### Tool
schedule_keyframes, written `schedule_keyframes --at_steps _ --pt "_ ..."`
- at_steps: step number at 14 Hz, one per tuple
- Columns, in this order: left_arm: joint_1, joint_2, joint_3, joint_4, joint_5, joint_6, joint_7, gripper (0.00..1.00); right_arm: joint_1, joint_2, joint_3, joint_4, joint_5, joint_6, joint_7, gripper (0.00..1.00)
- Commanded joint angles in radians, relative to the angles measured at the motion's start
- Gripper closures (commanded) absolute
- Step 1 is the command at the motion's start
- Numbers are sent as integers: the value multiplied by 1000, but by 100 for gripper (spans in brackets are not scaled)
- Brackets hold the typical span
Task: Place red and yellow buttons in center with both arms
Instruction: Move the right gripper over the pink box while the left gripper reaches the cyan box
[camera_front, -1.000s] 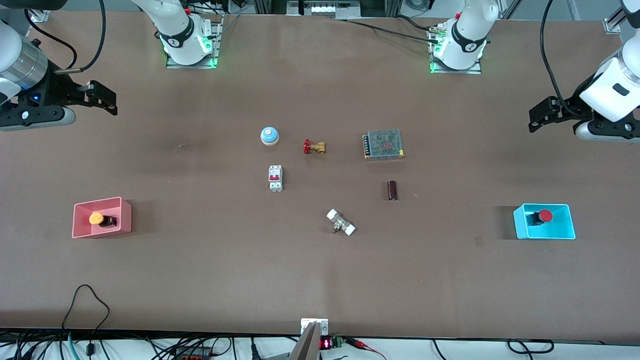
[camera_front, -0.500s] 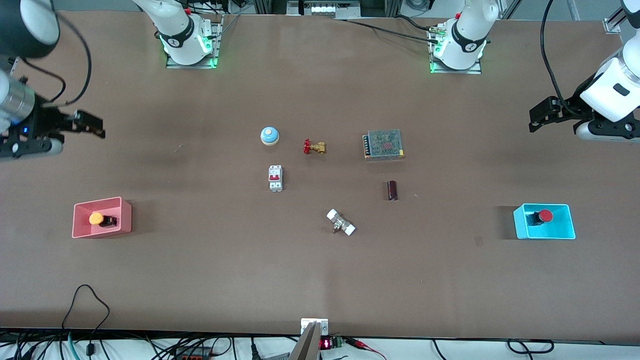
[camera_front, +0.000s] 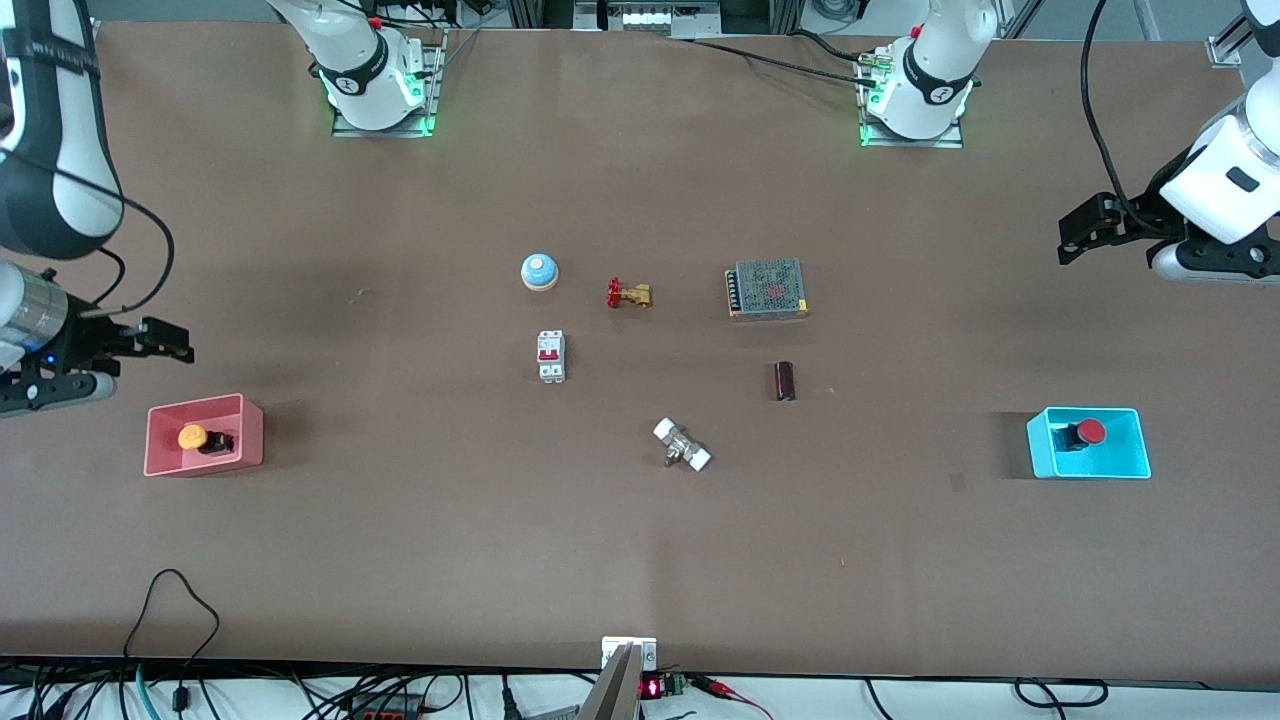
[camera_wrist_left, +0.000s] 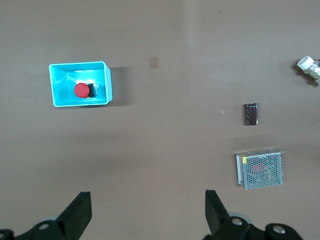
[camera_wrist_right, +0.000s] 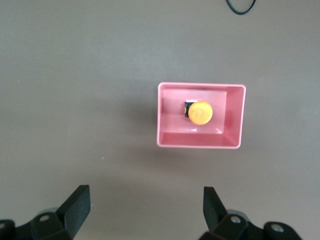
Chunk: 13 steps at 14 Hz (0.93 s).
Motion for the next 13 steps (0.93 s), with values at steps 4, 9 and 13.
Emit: schedule_keyframes --at_steps 4,9,13 --pt "9 29 6 39 -16 -39 12 0 -68 134 7 28 6 187 -122 0" --pt "54 208 9 191 -8 -89 27 0 -67 191 9 28 2 274 -136 0" --pt "121 326 13 200 91 17 39 0 -74 249 9 28 -21 381 -137 0"
